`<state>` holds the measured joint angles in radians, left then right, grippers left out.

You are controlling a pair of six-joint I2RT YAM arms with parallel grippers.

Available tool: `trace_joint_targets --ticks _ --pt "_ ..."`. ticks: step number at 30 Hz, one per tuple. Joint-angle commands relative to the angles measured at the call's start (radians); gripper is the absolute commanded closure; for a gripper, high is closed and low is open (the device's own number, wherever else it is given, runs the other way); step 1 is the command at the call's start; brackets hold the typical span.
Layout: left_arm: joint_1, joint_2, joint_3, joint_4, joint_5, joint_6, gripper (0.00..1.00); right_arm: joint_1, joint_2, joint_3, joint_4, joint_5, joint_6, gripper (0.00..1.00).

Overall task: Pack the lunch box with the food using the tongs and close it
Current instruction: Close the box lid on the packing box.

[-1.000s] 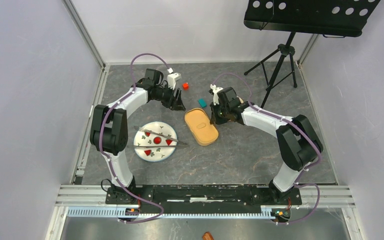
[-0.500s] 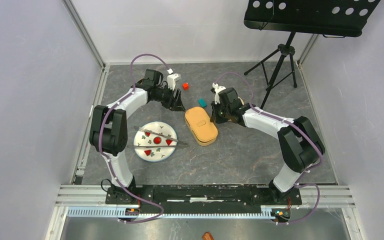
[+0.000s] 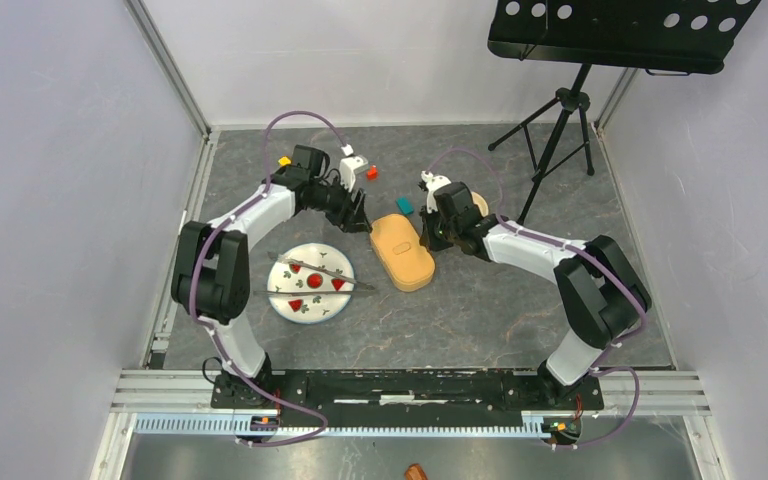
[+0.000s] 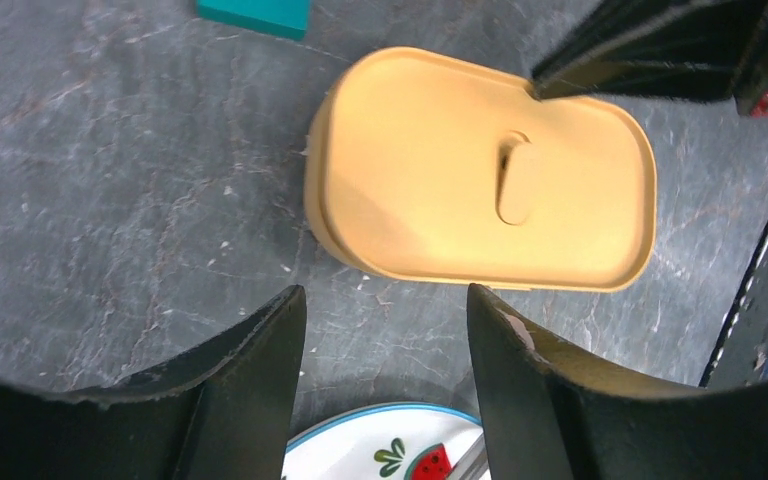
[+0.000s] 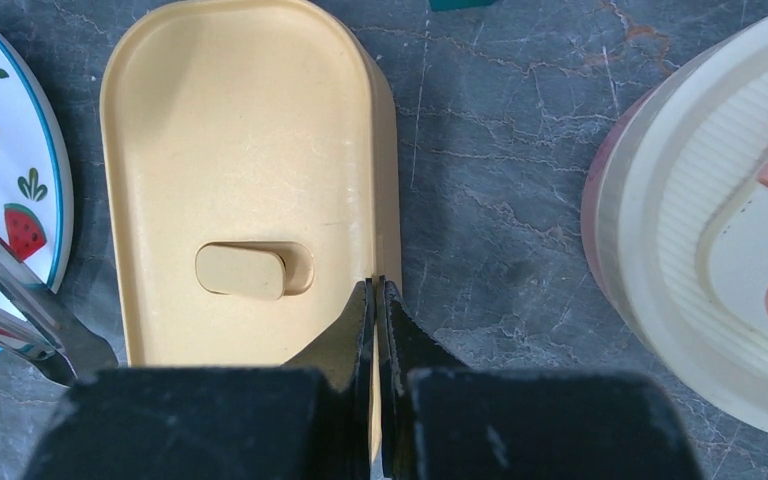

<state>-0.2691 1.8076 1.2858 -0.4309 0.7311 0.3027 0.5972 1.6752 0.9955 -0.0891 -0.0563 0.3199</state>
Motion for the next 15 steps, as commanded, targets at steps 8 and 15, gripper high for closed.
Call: trace_joint_targets --ticks 8,15 --pt "-0.104 -0.131 -0.188 0.211 -0.054 0.224 0.38 0.015 -0.034 -0.001 0.019 0.050 -0.025 1.00" --pt "-0.170 -0.133 -0.255 0.328 -0.113 0.168 0.39 0.015 -0.032 -0.003 0.018 0.050 -0.024 1.00"
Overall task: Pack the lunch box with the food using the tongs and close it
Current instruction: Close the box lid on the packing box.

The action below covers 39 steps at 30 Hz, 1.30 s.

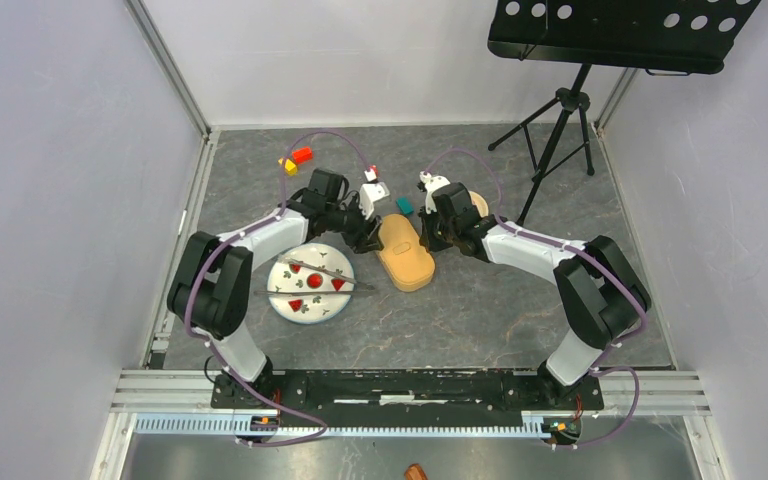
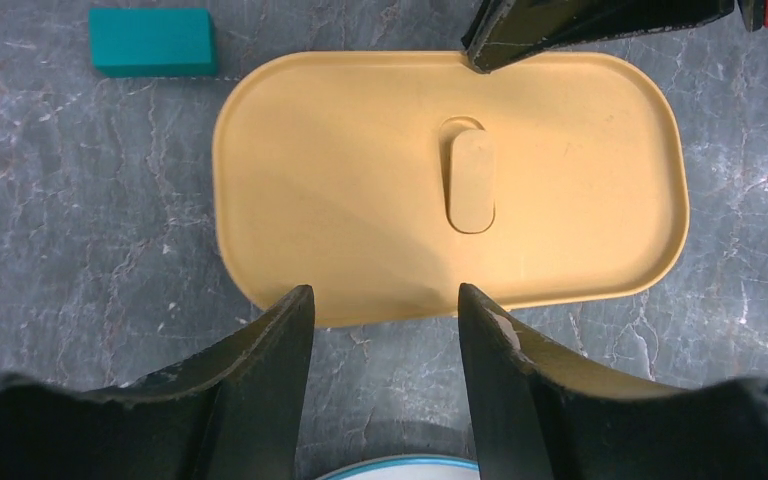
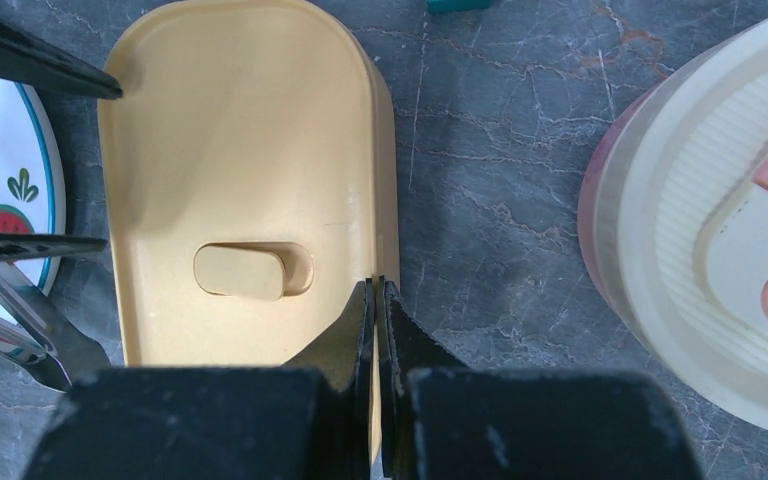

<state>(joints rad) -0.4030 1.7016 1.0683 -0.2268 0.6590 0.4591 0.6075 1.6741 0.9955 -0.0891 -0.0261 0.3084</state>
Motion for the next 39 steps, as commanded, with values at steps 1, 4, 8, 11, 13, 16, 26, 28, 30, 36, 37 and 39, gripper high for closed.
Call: trace_joint_targets --ticks 1,4,8,11,13,16,26,28,30,36,37,39 --pt "-0.048 -0.036 -0.049 0.134 -0.048 0.014 0.39 0.005 -0.029 -0.003 0.019 0.020 -0.010 1.00" --pt "-0.095 -0.045 -0.069 0.133 -0.093 0.049 0.40 0.004 -0.025 -0.005 0.019 0.020 -0.005 1.00" --pt "-0.104 -0.015 -0.004 0.005 -0.151 0.080 0.45 0.004 -0.027 0.002 0.016 0.020 -0.008 1.00" --pt "-0.105 -0.022 -0.005 -0.083 -0.155 0.176 0.45 0.004 -0.025 0.001 0.018 0.006 -0.008 1.00" --pt "-0.109 -0.021 -0.011 -0.118 -0.161 0.208 0.45 0.003 -0.015 0.004 0.014 -0.006 -0.005 0.97" --pt "-0.128 -0.003 -0.001 -0.151 -0.197 0.233 0.44 -0.003 -0.004 0.014 0.002 -0.029 -0.012 0.82" --pt "-0.169 0.020 0.000 -0.152 -0.288 0.251 0.40 -0.058 -0.011 -0.011 -0.009 -0.183 -0.034 0.58" --pt "-0.170 0.028 0.007 -0.157 -0.290 0.245 0.40 -0.062 0.023 -0.021 0.000 -0.225 -0.034 0.58" --pt "-0.171 0.036 0.019 -0.179 -0.281 0.242 0.40 -0.067 0.065 -0.019 0.000 -0.243 -0.034 0.58" --pt "-0.169 0.103 0.127 -0.358 -0.219 0.228 0.38 -0.085 0.136 -0.011 -0.030 -0.220 -0.078 0.58" --pt "-0.169 0.111 0.135 -0.371 -0.223 0.228 0.38 -0.086 0.141 -0.013 -0.035 -0.208 -0.088 0.58" --pt "-0.175 0.111 0.120 -0.379 -0.255 0.262 0.37 -0.089 0.150 -0.013 -0.048 -0.191 -0.103 0.58"
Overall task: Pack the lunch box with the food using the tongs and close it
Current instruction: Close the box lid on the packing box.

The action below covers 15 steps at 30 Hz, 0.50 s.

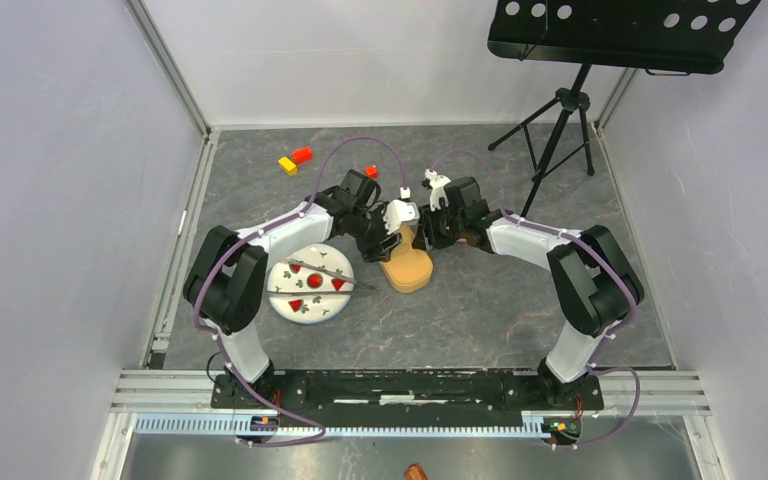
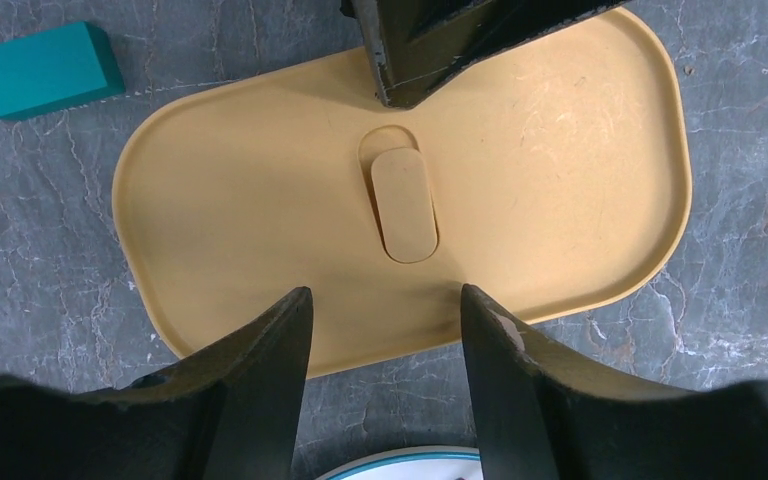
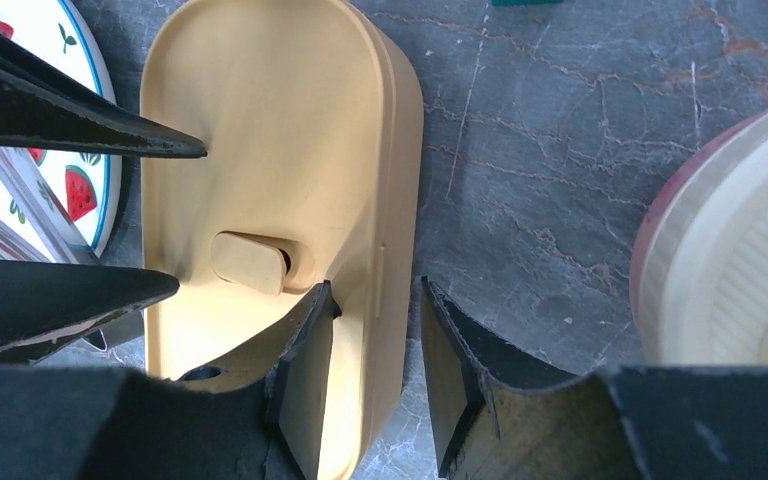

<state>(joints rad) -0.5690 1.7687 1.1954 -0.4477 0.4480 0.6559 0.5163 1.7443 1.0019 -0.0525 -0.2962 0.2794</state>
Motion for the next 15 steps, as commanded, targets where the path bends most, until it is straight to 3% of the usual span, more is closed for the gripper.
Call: trace_joint_targets --ticks 1,8,15 --pt "-0.019 0.038 -0.025 -0.144 -0.075 0.089 0.36 0.001 0.084 -0.020 -0.086 0.083 -0.079 0.58" --pt "-0.063 0.038 -0.080 -0.045 -0.263 0.104 0.35 -0.006 0.104 -0.018 -0.086 0.031 -0.094 0.57" --pt "-0.075 0.041 -0.110 -0.034 -0.295 0.132 0.34 -0.018 0.104 -0.008 -0.097 0.011 -0.113 0.57"
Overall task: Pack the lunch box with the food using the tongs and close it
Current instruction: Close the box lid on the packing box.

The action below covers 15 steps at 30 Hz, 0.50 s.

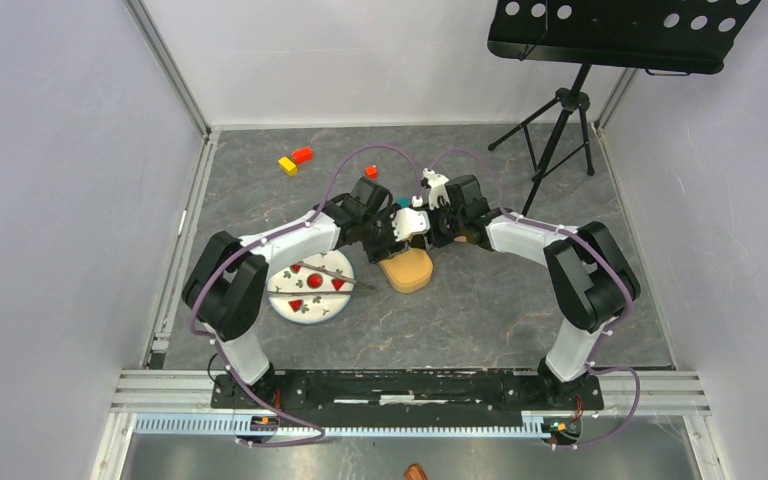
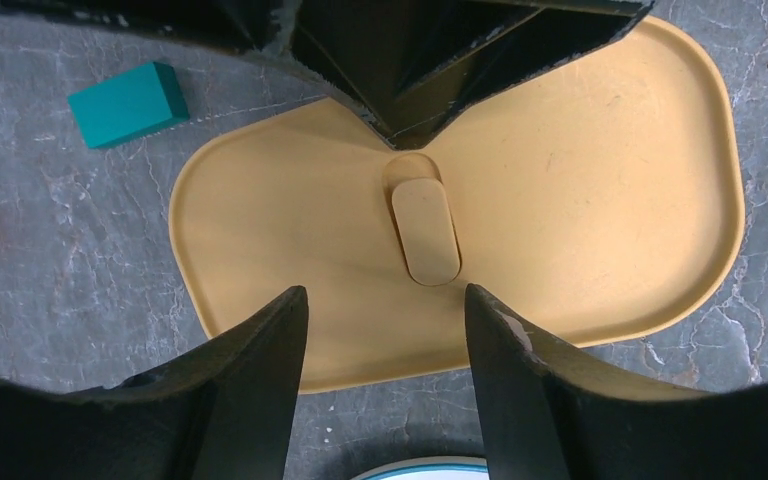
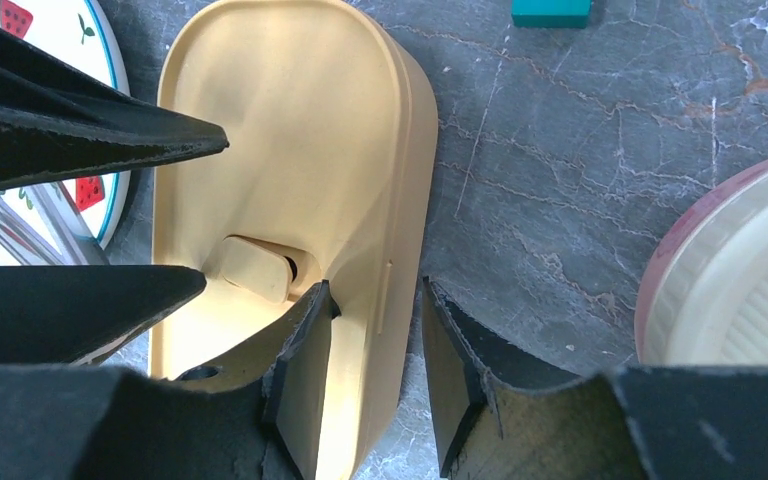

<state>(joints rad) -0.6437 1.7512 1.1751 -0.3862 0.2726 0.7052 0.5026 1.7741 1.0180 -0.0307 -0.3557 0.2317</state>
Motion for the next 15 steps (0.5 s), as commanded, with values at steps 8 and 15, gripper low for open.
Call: trace_joint_targets --ticks 8,15 --pt "0.004 -0.005 -0.063 -0.135 0.088 0.037 0.33 -0.006 0.100 -0.033 -0.110 0.036 -0.106 0.58" --pt "0.017 -0.173 -0.078 -0.082 0.237 0.115 0.25 -0.004 0.040 0.025 -0.102 -0.029 -0.121 0.53"
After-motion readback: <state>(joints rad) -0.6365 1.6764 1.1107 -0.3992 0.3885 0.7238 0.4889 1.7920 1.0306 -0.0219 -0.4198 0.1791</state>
